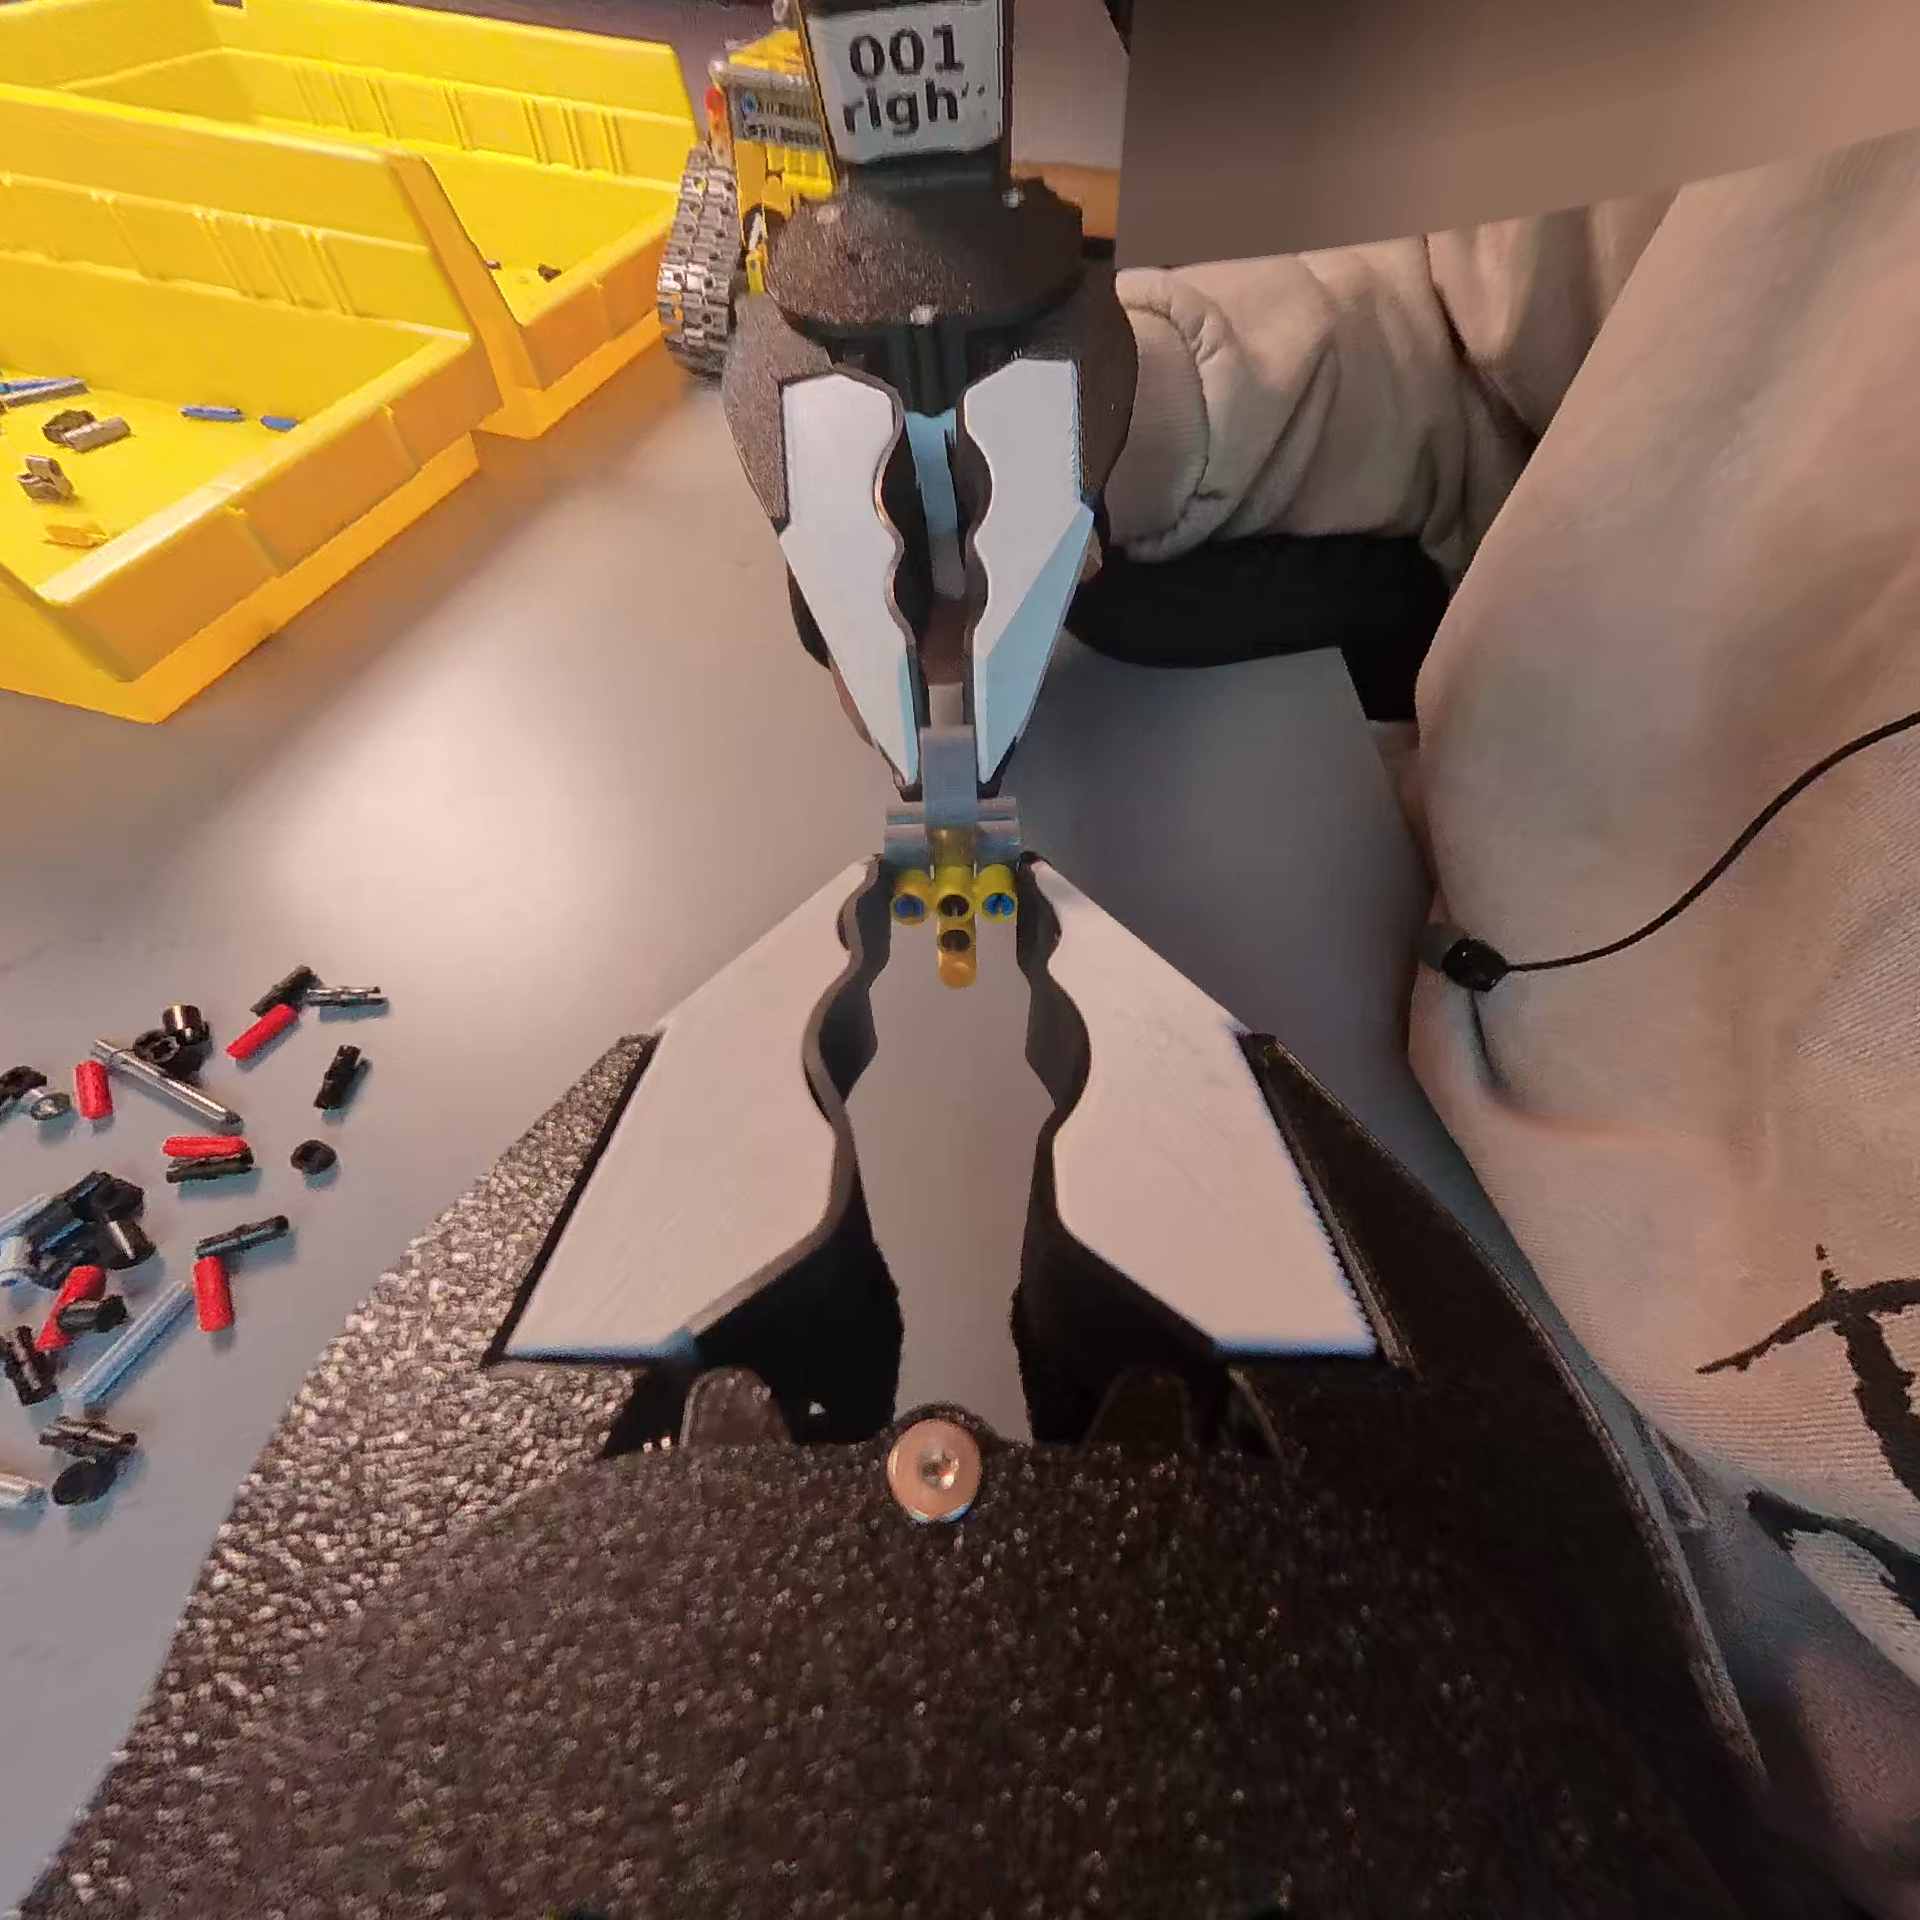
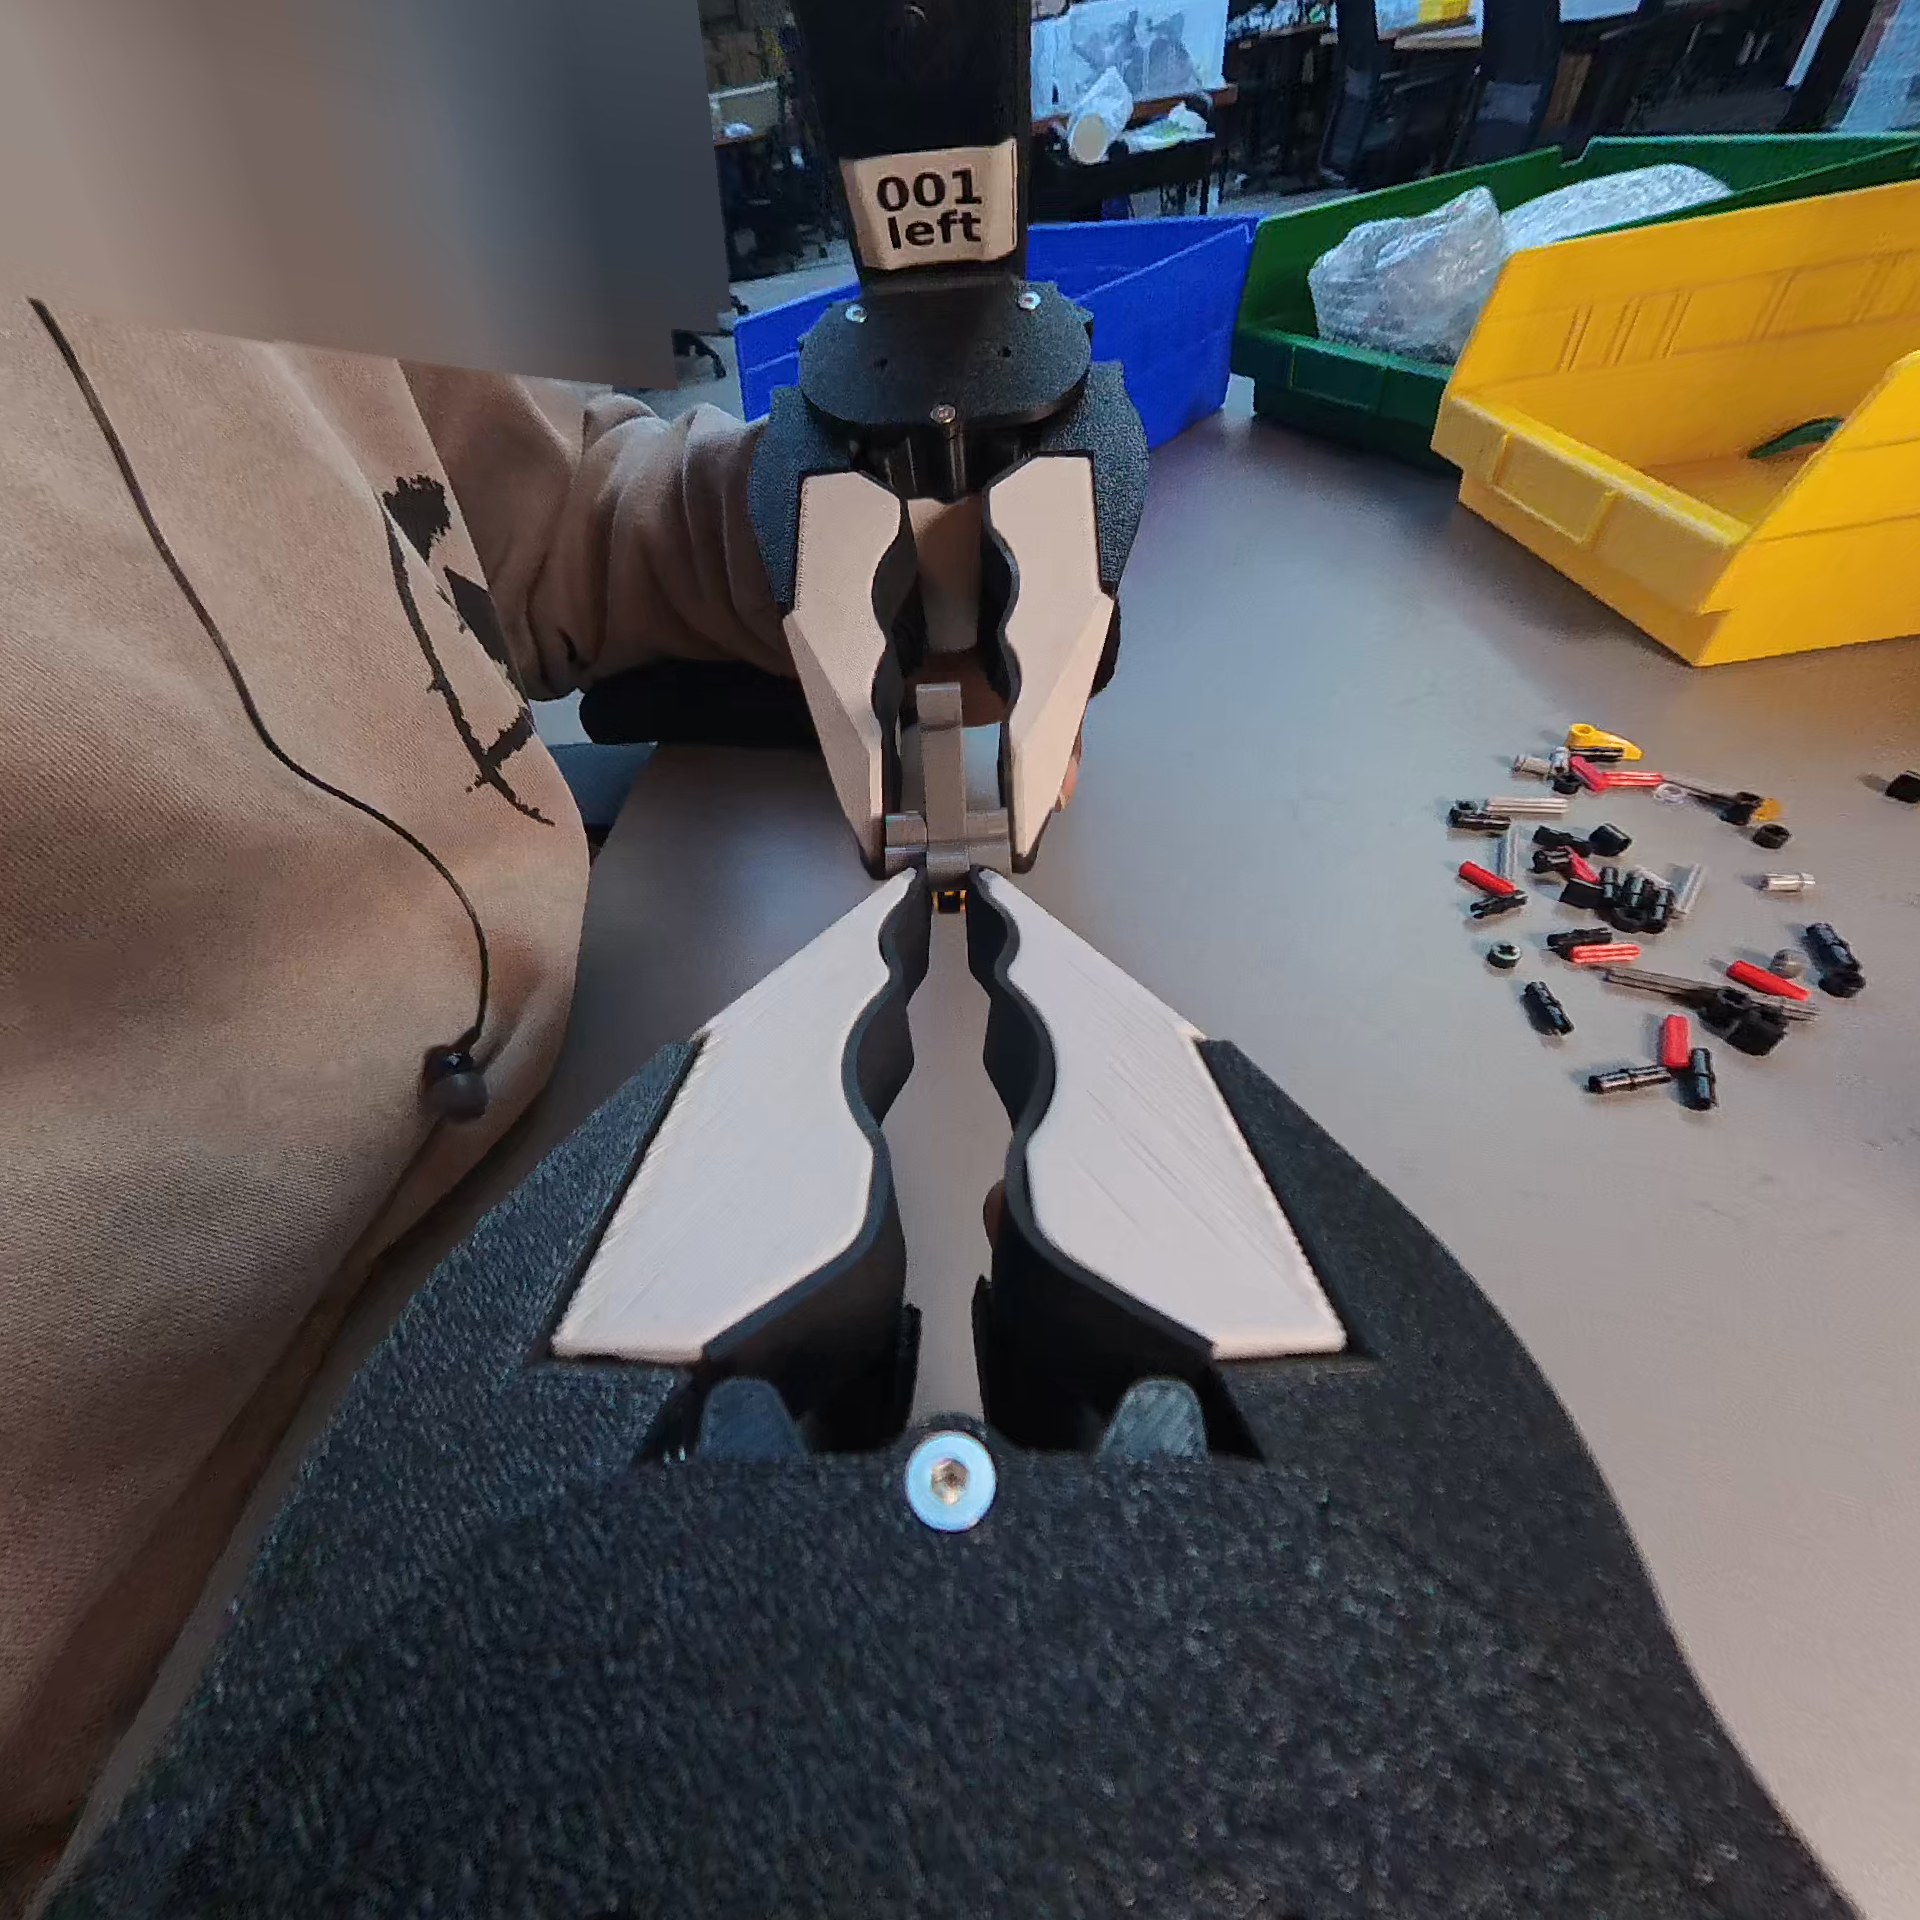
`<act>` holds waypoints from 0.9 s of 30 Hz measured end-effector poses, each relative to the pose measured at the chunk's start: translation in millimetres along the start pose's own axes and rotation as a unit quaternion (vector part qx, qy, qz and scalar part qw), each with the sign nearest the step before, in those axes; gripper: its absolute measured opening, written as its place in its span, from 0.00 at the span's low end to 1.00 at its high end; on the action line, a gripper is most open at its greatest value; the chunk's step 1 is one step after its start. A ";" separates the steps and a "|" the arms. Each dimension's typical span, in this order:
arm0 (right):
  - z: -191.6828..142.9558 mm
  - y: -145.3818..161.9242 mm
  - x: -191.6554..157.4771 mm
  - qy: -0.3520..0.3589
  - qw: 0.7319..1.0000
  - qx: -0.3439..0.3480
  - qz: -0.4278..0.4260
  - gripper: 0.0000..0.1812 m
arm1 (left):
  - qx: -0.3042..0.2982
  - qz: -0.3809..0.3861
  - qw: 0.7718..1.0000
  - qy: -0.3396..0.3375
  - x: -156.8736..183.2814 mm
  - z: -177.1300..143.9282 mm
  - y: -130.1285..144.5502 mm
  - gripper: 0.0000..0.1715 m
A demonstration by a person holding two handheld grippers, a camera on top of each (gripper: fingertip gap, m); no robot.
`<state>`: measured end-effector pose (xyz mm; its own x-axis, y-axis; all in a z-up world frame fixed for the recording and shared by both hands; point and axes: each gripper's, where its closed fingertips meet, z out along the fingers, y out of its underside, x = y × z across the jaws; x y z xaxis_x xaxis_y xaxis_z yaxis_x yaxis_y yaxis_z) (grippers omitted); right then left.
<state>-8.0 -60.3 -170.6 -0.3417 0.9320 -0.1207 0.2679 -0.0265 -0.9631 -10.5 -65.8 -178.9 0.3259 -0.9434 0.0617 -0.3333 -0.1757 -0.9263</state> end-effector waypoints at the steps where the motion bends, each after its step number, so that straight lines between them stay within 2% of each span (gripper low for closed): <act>1: -2.5 -3.2 0.2 -0.005 1.000 0.012 0.008 0.02 | 0.012 -0.007 1.000 0.003 -0.3 -1.2 -4.7 0.14; 6: -9.6 -14.8 -3.2 -0.016 0.999 0.039 0.004 0.02 | 0.056 -0.036 0.998 0.016 -0.5 -10.4 -18.5 0.14; 7: -15.1 -15.3 -4.1 -0.023 0.999 0.044 0.003 0.00 | 0.072 -0.048 0.996 -0.005 -11.5 -22.6 -20.0 0.14; 9: -57.0 -28.2 23.5 0.029 0.993 0.109 0.037 0.00 | 0.164 -0.103 0.981 -0.015 -33.3 -66.5 -37.8 0.13; 10: -54.6 -23.3 23.9 0.042 0.995 0.085 0.013 0.00 | 0.146 -0.087 0.985 -0.007 -26.0 -57.3 -34.9 0.14; 11: -35.7 -18.4 15.2 0.032 0.998 0.062 -0.008 0.00 | 0.099 -0.056 0.993 0.006 -11.7 -32.0 -25.2 0.14; 13: -11.1 -16.9 8.1 0.014 0.998 0.053 -0.009 0.00 | 0.076 -0.048 0.995 0.037 3.3 -7.8 -22.4 0.14; 16: -23.8 -33.4 16.0 0.020 0.995 0.098 0.008 0.01 | 0.094 -0.093 0.991 0.037 -10.6 -12.2 -20.9 0.14; 18: -21.4 -31.3 10.9 0.018 0.996 0.092 0.013 0.10 | 0.099 -0.099 0.990 0.031 -12.5 -11.4 -20.9 0.14; 20: -16.5 -31.2 5.9 0.021 0.996 0.091 0.012 0.15 | 0.096 -0.075 0.992 0.015 -13.1 -9.1 -22.0 0.14; 22: -10.2 -27.1 8.1 0.032 0.997 0.069 0.015 0.26 | 0.095 -0.053 0.994 0.005 -11.9 -6.5 -24.0 0.14; 24: -5.3 -24.6 11.2 0.044 0.997 0.057 0.019 0.24 | 0.081 -0.023 0.996 -0.012 -10.6 -2.8 -22.4 0.14; 27: -1.1 -21.1 6.3 0.035 0.998 0.046 0.015 0.15 | 0.079 0.000 0.997 -0.025 -8.3 -2.1 -25.1 0.14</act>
<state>-14.8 -53.4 -150.8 -0.2699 0.9532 -0.1360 0.1931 -0.0848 -0.9775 -6.6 -54.1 -155.4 0.3713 -0.9274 0.0459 -0.1909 -0.1246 -0.9737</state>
